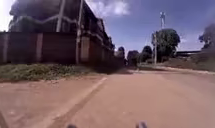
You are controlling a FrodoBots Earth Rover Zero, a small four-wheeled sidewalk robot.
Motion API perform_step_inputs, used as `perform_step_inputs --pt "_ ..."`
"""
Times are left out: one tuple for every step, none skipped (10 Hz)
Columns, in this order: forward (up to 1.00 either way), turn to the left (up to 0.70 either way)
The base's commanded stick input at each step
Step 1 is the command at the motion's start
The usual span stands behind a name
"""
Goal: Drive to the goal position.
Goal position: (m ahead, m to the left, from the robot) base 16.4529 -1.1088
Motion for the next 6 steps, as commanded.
perform_step_inputs --pt "1.0 0.0" --pt "1.0 0.0" --pt "1.0 0.0" --pt "1.0 -0.32" --pt "1.0 -0.4" --pt "1.0 -0.4"
